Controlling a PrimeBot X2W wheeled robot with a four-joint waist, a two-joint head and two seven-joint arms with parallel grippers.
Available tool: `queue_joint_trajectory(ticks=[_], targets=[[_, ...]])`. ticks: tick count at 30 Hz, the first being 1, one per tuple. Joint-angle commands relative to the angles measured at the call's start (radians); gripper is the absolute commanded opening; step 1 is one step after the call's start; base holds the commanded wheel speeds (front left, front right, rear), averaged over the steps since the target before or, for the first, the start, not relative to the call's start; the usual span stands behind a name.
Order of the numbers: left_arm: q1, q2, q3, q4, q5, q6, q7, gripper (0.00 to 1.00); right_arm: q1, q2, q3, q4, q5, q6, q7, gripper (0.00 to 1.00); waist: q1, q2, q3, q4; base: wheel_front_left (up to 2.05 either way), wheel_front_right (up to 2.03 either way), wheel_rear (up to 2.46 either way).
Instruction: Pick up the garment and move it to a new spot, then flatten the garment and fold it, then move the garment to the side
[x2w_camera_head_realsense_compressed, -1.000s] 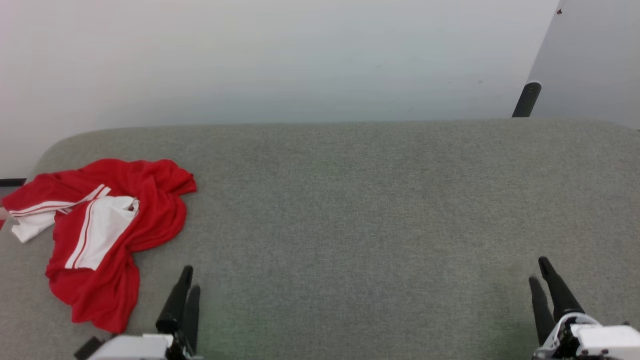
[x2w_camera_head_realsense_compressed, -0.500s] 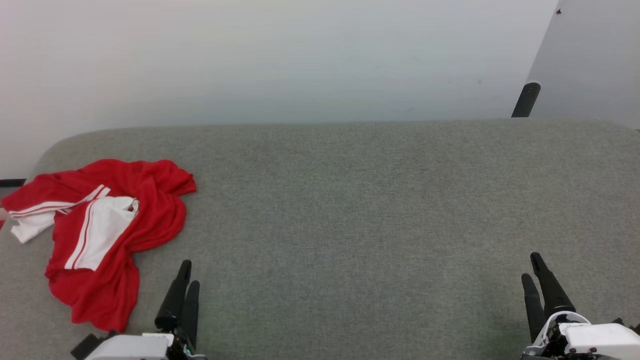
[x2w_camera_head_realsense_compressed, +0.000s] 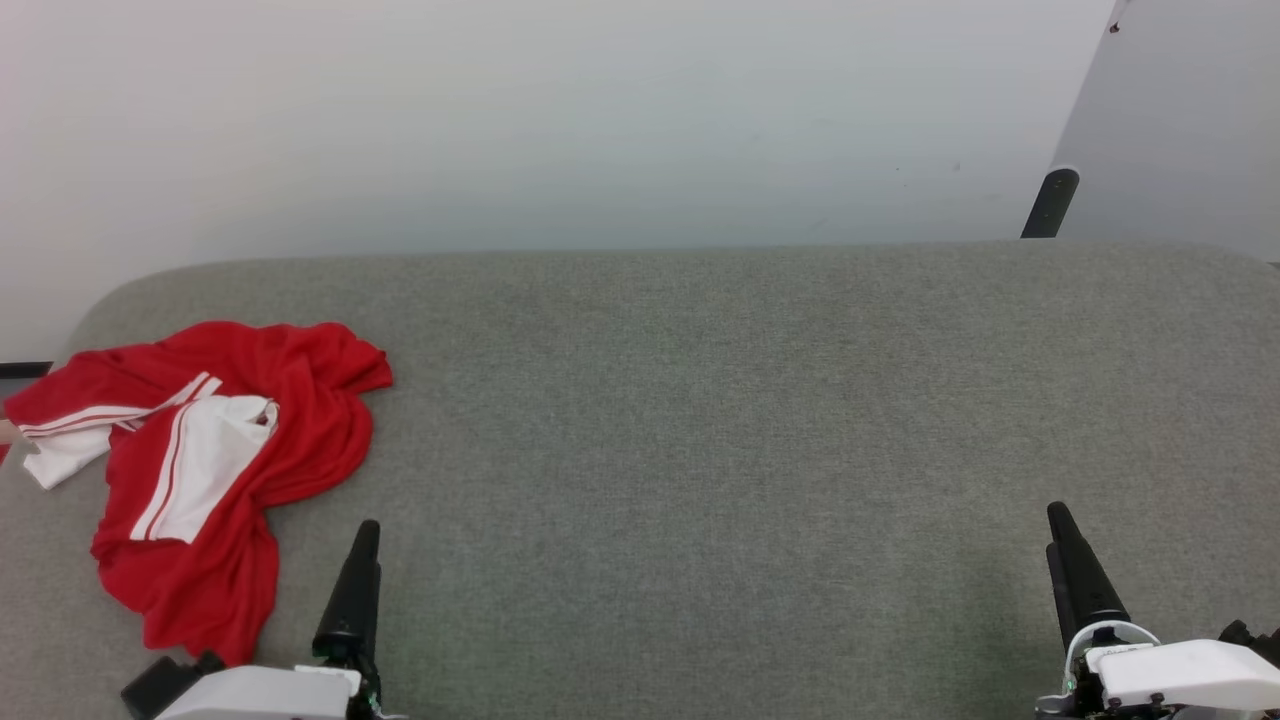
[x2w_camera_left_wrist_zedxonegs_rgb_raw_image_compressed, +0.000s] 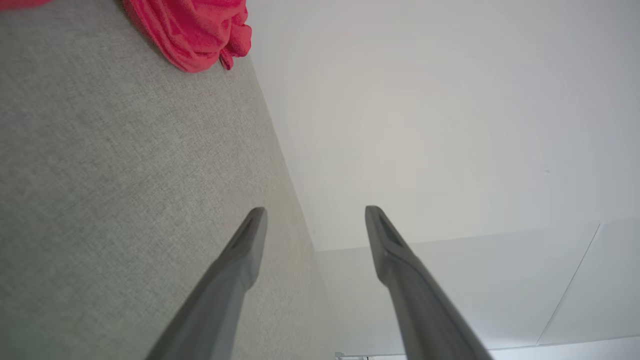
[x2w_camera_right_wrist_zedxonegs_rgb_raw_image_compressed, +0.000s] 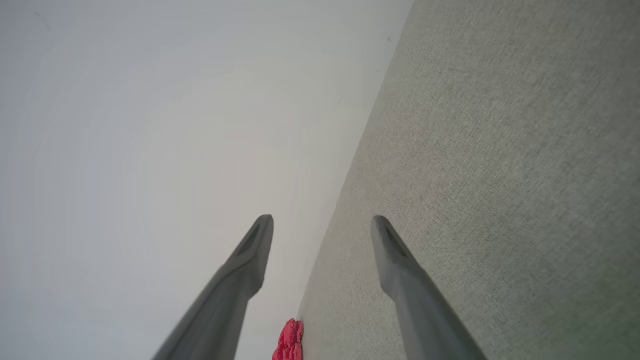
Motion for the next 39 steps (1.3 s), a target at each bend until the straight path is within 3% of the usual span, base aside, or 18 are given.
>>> queue_joint_trajectory(ticks=[1, 10, 21, 39], targets=[[-0.004, 0.017, -0.009, -0.02, 0.042, 0.008, -0.016, 1.0, -0.027, -0.008, 0.008, -0.014, -0.057, 0.0, -0.013, 1.0, 0.0, 0.0, -0.001, 0.0, 0.0, 0.0, 0.0], [0.002, 0.049, -0.035, -0.029, 0.196, 0.033, -0.058, 1.0, -0.029, -0.001, 0.004, -0.022, -0.272, 0.0, -0.042, 1.0, 0.0, 0.0, -0.005, 0.0, 0.0, 0.0, 0.0], [0.013, 0.077, -0.06, -0.058, 0.484, 0.076, -0.097, 1.0, -0.023, 0.01, -0.009, -0.054, -0.555, 0.0, -0.056, 1.0, 0.0, 0.0, -0.008, 0.002, 0.0, 0.0, 0.0], [0.037, 0.057, -0.043, -0.087, 0.763, 0.056, -0.149, 1.0, -0.015, 0.01, -0.019, -0.077, -0.778, 0.001, -0.096, 1.0, 0.0, 0.0, -0.013, 0.001, 0.0, 0.0, 0.0]])
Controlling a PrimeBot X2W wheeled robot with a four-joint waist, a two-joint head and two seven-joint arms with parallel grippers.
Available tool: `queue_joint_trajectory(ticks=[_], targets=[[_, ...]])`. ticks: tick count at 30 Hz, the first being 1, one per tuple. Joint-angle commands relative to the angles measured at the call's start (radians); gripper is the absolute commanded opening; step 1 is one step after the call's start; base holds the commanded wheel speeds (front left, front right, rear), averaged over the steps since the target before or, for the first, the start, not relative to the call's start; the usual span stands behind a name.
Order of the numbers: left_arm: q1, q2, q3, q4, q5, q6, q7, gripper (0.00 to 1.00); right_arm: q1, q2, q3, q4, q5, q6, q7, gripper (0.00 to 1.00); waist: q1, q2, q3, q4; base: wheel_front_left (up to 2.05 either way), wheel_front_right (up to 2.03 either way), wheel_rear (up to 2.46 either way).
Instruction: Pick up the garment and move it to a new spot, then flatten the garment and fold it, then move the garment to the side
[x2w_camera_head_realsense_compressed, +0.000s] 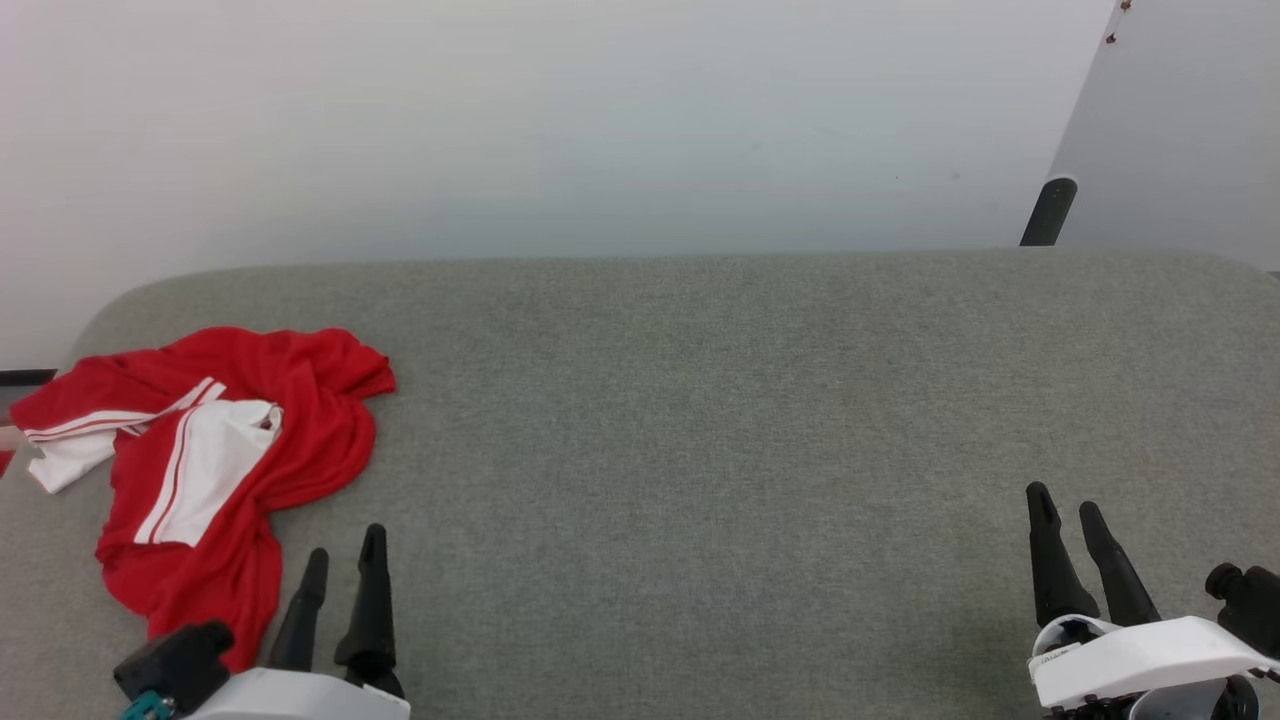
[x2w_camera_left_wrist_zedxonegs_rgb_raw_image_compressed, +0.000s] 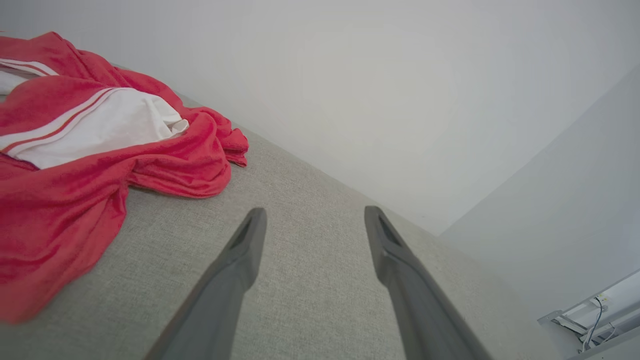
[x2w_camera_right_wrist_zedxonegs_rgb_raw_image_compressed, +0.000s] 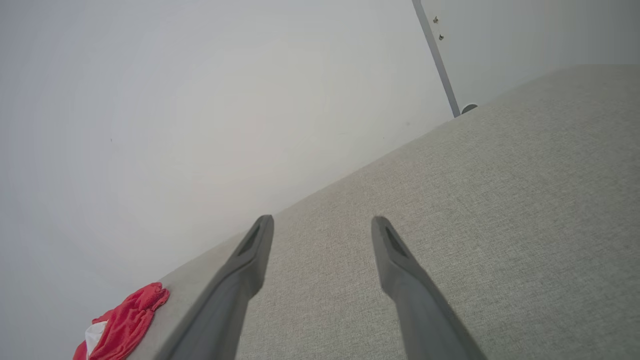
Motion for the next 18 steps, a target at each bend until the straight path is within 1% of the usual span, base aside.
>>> queue_joint_trajectory(ticks=[1, 18], targets=[[-0.001, 0.001, 0.006, -0.015, 0.033, -0.007, -0.009, 1.0, -0.012, -0.001, -0.004, -0.012, -0.031, 0.001, -0.009, 1.0, 0.0, 0.0, -0.001, 0.0, 0.0, 0.0, 0.0], [0.019, -0.024, 0.045, -0.045, 0.231, -0.042, -0.051, 1.0, -0.007, -0.001, -0.002, -0.02, -0.186, 0.001, -0.04, 1.0, 0.0, 0.0, -0.012, -0.002, 0.0, 0.0, 0.0]])
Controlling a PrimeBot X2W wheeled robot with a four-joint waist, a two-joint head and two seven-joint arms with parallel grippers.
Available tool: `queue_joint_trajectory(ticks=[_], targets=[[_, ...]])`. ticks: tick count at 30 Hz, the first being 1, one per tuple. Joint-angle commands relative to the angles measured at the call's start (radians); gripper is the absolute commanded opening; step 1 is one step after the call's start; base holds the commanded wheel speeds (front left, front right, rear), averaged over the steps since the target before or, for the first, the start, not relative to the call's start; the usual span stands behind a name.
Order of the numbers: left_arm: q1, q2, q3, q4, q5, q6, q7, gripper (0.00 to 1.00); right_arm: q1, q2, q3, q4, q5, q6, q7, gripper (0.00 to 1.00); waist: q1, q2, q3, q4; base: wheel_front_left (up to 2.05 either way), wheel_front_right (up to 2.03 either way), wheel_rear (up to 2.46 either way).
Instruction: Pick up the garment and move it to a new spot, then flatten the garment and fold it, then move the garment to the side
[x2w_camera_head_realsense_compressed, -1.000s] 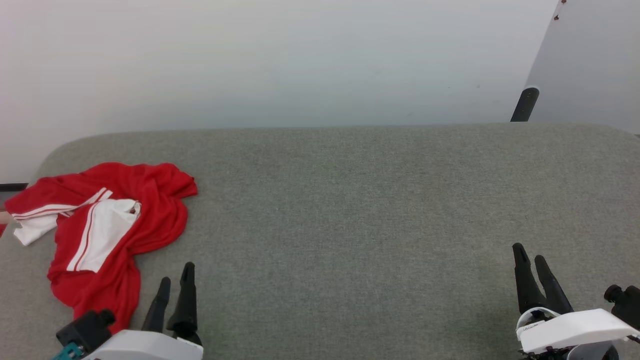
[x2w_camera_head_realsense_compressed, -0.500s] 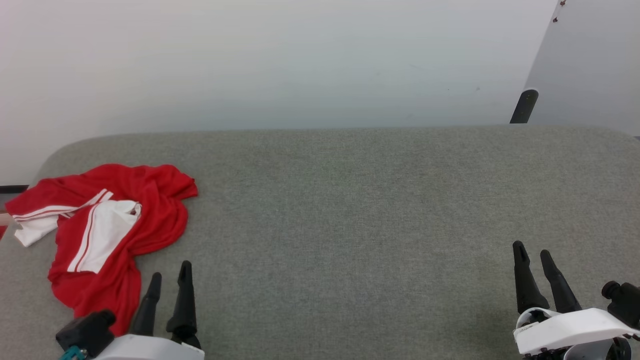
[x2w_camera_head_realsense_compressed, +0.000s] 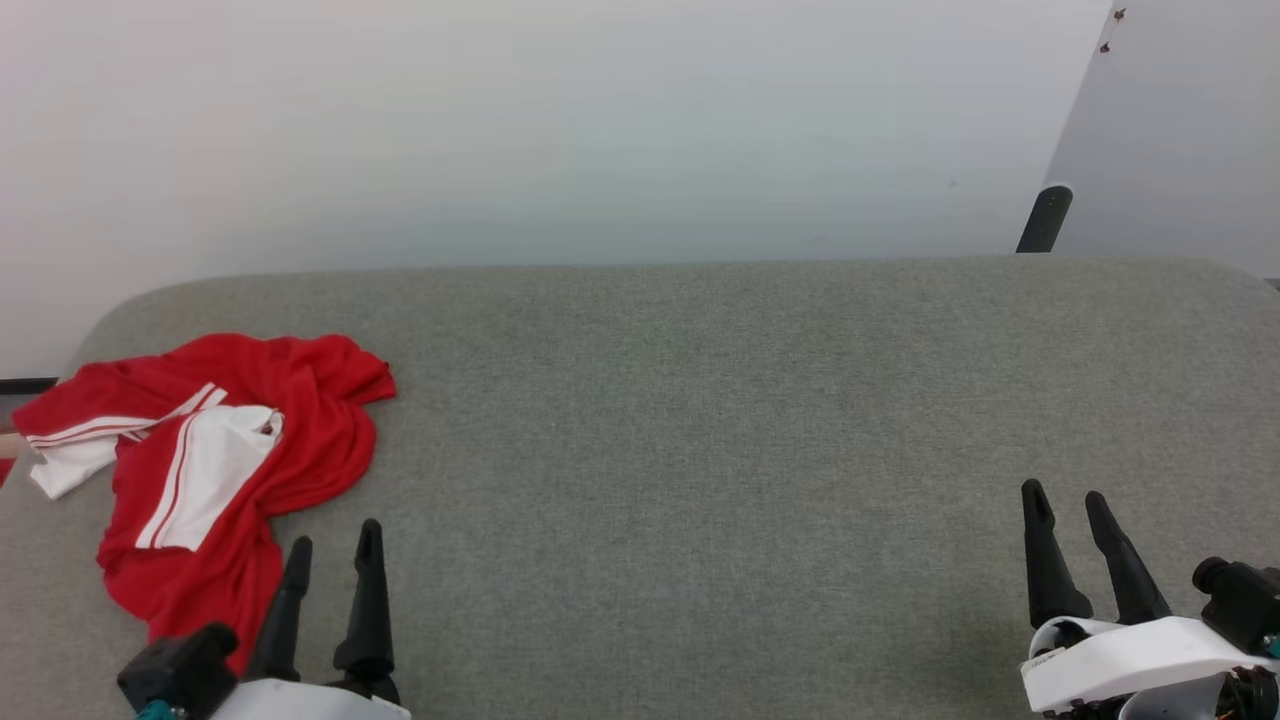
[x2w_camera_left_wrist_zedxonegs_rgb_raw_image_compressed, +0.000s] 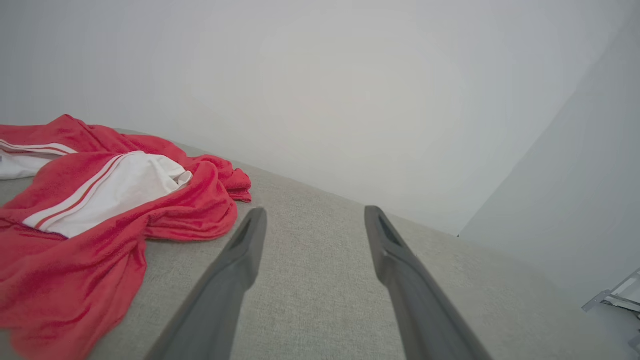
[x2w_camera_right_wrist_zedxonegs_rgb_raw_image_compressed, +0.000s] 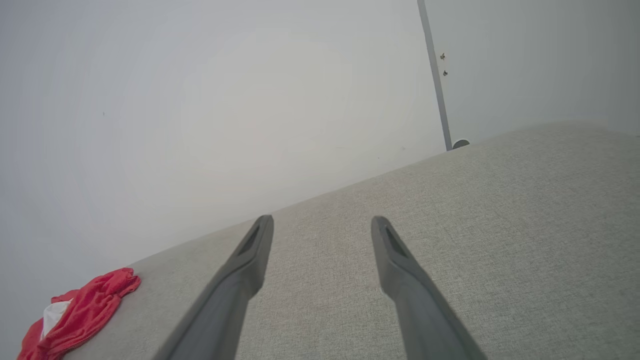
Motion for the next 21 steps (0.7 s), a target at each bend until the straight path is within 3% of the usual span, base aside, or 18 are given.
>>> queue_joint_trajectory(ticks=[1, 21], targets=[[0.002, 0.002, 0.004, -0.013, 0.033, -0.008, -0.009, 1.0, -0.008, -0.001, -0.001, -0.009, -0.027, 0.001, -0.009, 1.0, 0.0, 0.0, -0.001, -0.001, 0.0, 0.0, 0.0], [0.021, -0.01, 0.018, -0.037, 0.228, -0.031, -0.052, 1.0, -0.003, -0.002, 0.002, -0.022, -0.184, 0.001, -0.04, 1.0, 0.0, 0.0, -0.015, -0.005, 0.0, 0.0, 0.0]])
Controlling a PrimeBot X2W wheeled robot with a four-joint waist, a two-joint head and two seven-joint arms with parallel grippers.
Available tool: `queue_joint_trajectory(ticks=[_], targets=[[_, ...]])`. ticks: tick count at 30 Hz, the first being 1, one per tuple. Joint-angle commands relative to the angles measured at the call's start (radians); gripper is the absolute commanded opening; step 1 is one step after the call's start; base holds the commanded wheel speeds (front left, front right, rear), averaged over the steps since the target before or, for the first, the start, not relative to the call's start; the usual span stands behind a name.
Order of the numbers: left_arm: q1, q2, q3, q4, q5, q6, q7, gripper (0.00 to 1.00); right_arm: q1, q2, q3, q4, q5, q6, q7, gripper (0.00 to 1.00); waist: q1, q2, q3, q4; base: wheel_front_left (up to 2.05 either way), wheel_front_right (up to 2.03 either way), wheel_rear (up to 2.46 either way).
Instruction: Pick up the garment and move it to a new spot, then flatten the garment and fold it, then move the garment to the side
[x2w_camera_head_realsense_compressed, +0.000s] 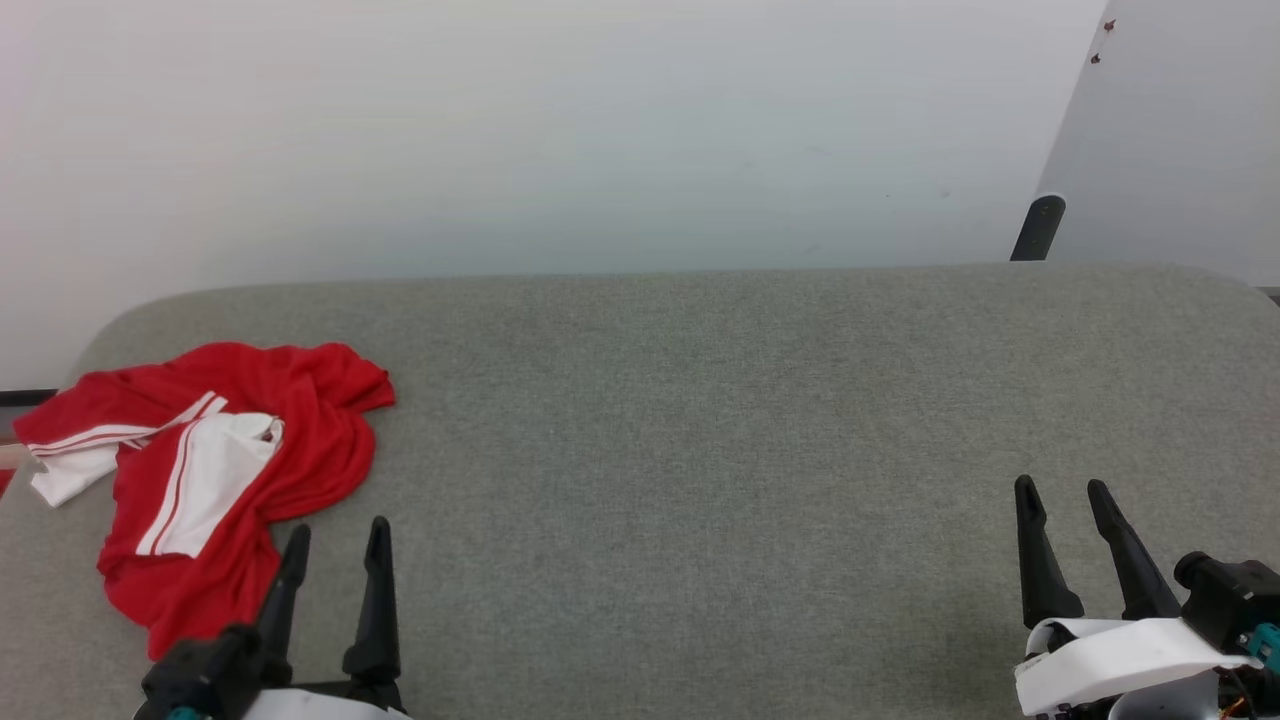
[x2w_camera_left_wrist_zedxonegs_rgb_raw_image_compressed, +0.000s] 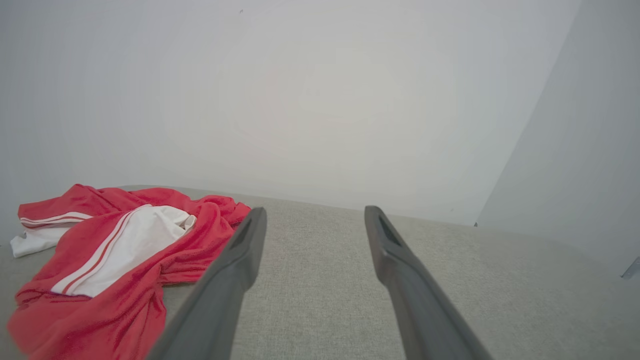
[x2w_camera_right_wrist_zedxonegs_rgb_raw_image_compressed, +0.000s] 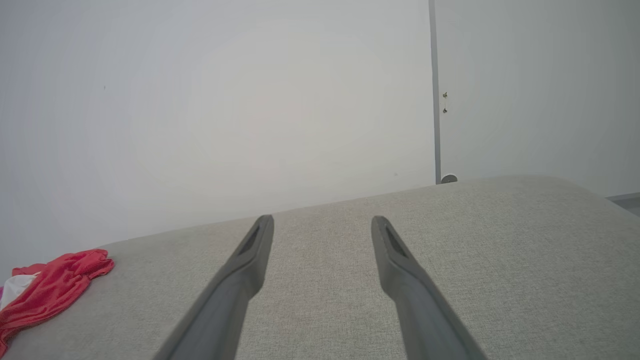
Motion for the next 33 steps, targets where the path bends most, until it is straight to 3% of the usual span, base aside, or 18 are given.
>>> queue_joint_trajectory(ticks=[1, 19, 33], targets=[[0.013, -0.001, 0.003, -0.009, 0.028, -0.006, -0.01, 1.0, -0.002, -0.001, 0.0, -0.007, -0.024, 0.001, -0.01, 1.0, 0.0, 0.0, -0.002, -0.001, 0.0, 0.0, 0.0], [0.035, 0.007, -0.015, -0.013, 0.141, -0.018, -0.041, 1.0, 0.021, -0.002, -0.002, -0.022, -0.147, 0.001, -0.031, 1.0, 0.0, 0.0, -0.021, -0.005, 0.0, 0.0, 0.0], [0.031, 0.017, -0.028, 0.014, 0.118, -0.023, -0.041, 1.0, 0.027, -0.002, -0.001, -0.024, -0.151, 0.001, -0.029, 1.0, 0.0, 0.0, -0.021, -0.005, 0.0, 0.0, 0.0]])
